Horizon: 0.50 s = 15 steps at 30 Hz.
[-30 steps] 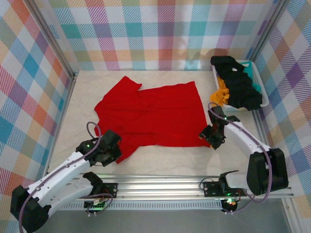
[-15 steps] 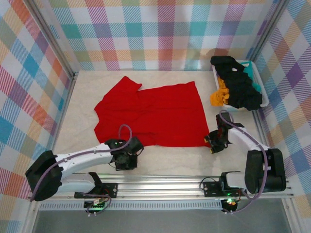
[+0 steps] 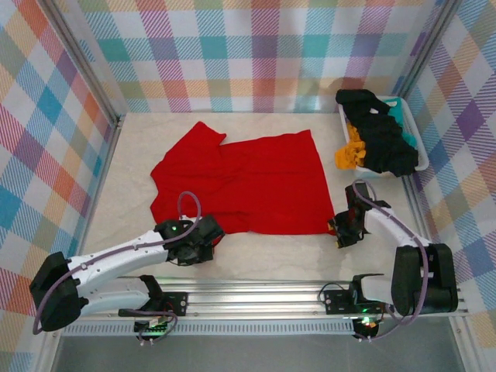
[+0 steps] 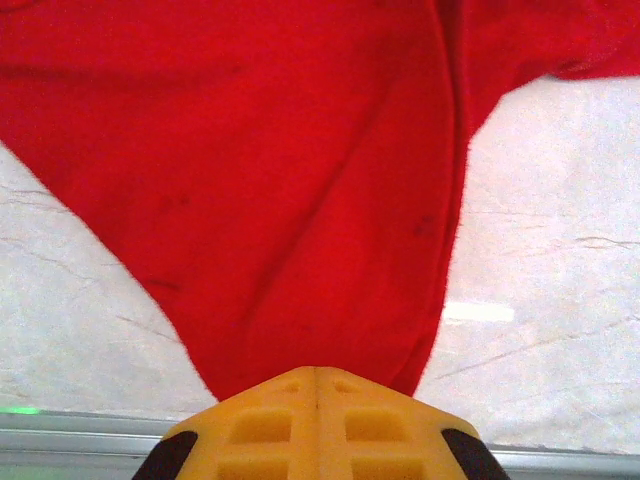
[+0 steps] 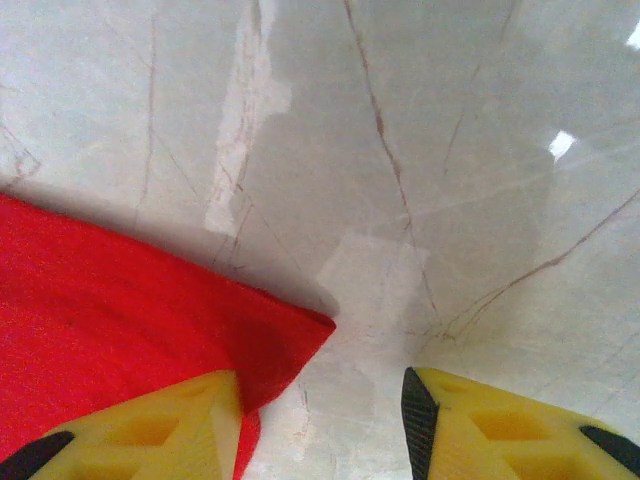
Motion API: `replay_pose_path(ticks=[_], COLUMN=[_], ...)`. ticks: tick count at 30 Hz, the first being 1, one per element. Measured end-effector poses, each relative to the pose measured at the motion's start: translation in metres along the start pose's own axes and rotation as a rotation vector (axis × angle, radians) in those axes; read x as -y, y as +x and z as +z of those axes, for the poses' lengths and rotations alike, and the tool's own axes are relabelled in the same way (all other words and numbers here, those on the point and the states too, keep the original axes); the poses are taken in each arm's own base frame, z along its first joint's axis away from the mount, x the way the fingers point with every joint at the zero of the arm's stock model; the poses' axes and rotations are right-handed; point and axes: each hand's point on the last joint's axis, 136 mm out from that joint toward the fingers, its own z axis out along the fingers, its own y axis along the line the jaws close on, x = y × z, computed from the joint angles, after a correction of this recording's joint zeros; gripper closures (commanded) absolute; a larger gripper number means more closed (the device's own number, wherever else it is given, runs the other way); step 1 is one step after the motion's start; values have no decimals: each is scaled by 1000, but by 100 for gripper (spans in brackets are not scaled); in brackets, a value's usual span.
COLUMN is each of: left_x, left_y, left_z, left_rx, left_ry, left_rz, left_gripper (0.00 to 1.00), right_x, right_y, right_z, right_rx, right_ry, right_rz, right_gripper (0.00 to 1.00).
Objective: Fold and stack the t-shirts
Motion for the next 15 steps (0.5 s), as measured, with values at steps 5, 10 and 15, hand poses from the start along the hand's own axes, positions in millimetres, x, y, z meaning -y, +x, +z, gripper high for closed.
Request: replay_pose_path(ticks=[5, 10, 15], left_x=[-15, -21, -23], left_y=[-3, -8, -11], left_z=[-3, -8, -9], left_rx=[33, 72, 90], left_ry=[-57, -67, -76], left_rz=[-30, -57, -70], left_gripper=[100, 100, 100], right_x=[6, 4, 1], right_y=[-6, -3, -1], right_z=[-4, -5, 6], right_rx=[30, 16, -22], right_ry=[17, 6, 32], right_rz=[10, 22, 43], right_gripper=[60, 66, 66])
